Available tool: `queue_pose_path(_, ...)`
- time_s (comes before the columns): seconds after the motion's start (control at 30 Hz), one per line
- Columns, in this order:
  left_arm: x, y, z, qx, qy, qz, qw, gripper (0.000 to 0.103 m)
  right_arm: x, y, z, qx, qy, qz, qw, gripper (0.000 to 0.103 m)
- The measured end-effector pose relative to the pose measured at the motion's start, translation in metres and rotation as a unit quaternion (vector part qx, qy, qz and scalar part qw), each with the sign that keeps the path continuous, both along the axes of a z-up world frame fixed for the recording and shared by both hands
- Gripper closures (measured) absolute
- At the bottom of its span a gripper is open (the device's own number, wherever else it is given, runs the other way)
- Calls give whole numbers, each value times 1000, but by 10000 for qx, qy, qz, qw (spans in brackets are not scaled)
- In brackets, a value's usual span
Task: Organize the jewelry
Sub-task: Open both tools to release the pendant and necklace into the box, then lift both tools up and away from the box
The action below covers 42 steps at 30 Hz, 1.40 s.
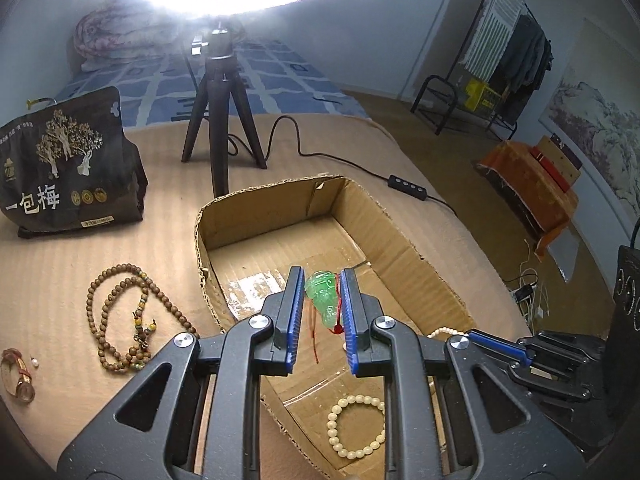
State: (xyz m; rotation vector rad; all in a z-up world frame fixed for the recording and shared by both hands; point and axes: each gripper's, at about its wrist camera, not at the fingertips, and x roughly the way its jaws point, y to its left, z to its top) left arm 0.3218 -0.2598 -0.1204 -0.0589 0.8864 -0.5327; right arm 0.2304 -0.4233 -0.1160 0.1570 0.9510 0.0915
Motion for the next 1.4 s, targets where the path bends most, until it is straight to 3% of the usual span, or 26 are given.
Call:
queue_pose_path(0.07,0,-1,-1,33,8,5,10000,86,0,-1,-1,5,3,16,10000,97)
queue_pose_path(0.1,0,-1,-2,65,3,10,10000,80,0,-1,-1,5,5,21,10000,92)
queue_pose_path(0.13,0,-2,-1,79,2,21,10000,67,0,0,-1,-13,11,12,10000,85)
queue_pose_path(0.17,-1,-1,0,84,4,38,10000,62,-1,-1,-1,-47,0,-14,10000,71)
queue_pose_path(0.23,-2,-2,0,90,-1,27,10000,61,-1,0,-1,-87,-15,-42,10000,61)
queue_pose_path(0.3,-3,-3,1,162,-8,36,9999,61,-1,0,-1,-115,-3,-59,9999,44)
queue_pose_path(0.37,-4,-2,1,190,-27,28,9998,61,-2,0,1,-164,-52,-104,9998,37)
queue_pose_path(0.77,-19,9,18,377,-282,-3,9989,61,-9,8,11,-273,-194,-142,9993,27)
queue_pose_path(0.9,-25,18,27,443,-371,14,9983,61,-12,12,17,-291,-271,-195,9990,18)
queue_pose_path(1.1,-37,42,45,493,-523,138,9973,61,-16,26,31,-309,-452,-206,9983,13)
queue_pose_path(1.2,-43,57,54,524,-608,206,9966,50,-20,38,38,-416,-528,-164,9976,12)
queue_pose_path(1.4,-52,91,75,508,-678,455,9954,49,-28,59,52,-651,-698,32,9954,12)
